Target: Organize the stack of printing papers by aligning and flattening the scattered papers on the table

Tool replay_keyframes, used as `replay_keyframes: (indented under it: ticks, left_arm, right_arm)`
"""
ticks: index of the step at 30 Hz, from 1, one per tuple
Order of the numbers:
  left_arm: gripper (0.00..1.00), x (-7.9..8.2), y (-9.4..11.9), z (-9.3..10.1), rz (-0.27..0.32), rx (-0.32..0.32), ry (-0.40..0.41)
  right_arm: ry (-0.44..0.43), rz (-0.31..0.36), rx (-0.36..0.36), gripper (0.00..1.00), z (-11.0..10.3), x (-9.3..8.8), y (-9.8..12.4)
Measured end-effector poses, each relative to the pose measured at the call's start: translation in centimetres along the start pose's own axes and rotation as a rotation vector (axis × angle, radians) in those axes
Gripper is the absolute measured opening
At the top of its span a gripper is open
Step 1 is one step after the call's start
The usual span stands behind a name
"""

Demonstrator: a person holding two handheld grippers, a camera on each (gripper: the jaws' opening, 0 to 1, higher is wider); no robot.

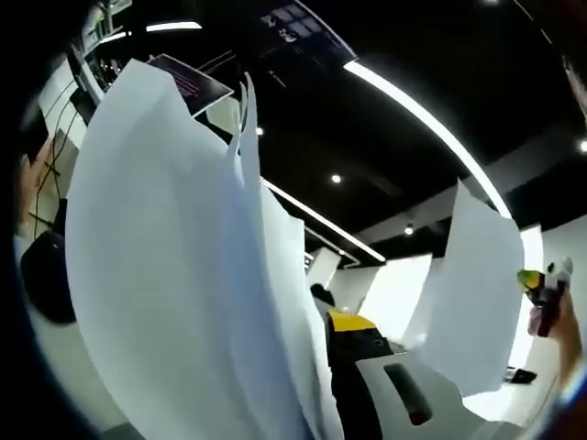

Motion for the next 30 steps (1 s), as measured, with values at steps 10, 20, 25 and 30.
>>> replay_keyframes:
  ticks: [10, 20, 25, 30]
  left_arm:
    - [0.12, 0.3, 0.0, -0.4, 0.013, 0.002, 0.007]
    - [0.13, 0.2, 0.1, -0.9, 0.01, 0.0, 0.005]
    - [0.13, 0.1, 0.1, -1.0, 0.005, 0.0, 0.002]
    - [0.13, 0.0, 0.1, -1.0, 0.001, -0.001, 0.002]
  right_arm:
    - [0.04, -0.001, 0.035, 0.0, -1.3, 1.2, -0.1]
    - [0.043, 0.012, 0.059, 0.0, -2.3, 1.3, -0.1]
    - [0.036, 0.001, 0.077, 0.0, -2.5, 1.0, 0.0]
    - [0.04, -0.041, 0.122, 0.0, -3.3, 0.3, -0.3]
Point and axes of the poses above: the point that each gripper's makers call its tool centre point, and the gripper's own axes: y roughly backward along the fingers, z roughly to its right, x roughly out of its top, the point moved 2 cm from there along y, roughly backward along the fingers, and after that the axes turned 7 degrees about -x, right-handed, at the moved point
